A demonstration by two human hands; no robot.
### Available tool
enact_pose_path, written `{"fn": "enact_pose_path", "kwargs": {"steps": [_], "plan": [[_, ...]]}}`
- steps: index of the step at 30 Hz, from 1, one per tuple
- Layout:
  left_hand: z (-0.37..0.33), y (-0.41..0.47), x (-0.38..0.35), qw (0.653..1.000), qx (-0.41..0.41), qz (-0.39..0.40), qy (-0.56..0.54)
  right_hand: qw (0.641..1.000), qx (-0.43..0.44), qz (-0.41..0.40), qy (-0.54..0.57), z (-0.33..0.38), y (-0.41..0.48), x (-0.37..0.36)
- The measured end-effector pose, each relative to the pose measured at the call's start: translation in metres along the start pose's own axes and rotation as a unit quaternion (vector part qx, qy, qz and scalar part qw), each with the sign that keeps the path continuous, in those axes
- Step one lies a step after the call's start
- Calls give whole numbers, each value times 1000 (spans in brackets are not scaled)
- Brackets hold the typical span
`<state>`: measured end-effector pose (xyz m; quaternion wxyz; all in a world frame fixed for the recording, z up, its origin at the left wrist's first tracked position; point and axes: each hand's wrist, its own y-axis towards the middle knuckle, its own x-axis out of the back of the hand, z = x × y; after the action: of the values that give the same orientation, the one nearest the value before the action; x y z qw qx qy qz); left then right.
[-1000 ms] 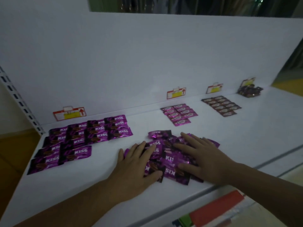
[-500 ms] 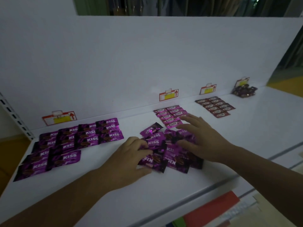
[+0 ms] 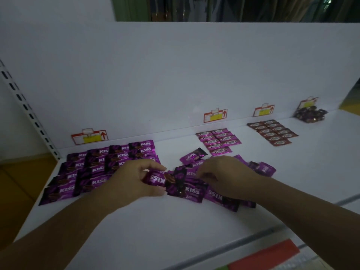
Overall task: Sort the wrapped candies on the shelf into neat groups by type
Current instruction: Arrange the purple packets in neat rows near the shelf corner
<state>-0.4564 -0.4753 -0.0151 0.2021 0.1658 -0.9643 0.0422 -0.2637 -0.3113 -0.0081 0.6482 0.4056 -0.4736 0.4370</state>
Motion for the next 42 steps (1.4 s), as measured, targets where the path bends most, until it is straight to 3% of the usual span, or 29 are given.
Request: {"fn": "enact_pose_path", "kwargs": {"steps": [3, 8, 23, 27, 32, 37, 42], "plan": [[9, -4, 16, 997, 51, -8, -61, 995, 68, 47, -57, 11, 4, -9], [31, -7, 27, 981, 131, -39, -138, 991, 77, 26, -104, 22, 6, -19], [42, -22, 58, 969, 134, -99, -184, 993, 111, 24, -11, 34, 19, -39], [42, -28, 72, 976, 132, -101, -138, 993, 121, 5, -7, 39, 25, -42], [41, -29, 89, 967, 173, -177, -59, 994, 114, -3, -2, 46, 35, -39], [44, -37, 99, 981, 147, -122, -6, 995, 101, -4, 5, 51, 48, -40], [50, -29, 103, 982, 76, -102, 139, 997, 79, -13, 7, 54, 59, -41]]}}
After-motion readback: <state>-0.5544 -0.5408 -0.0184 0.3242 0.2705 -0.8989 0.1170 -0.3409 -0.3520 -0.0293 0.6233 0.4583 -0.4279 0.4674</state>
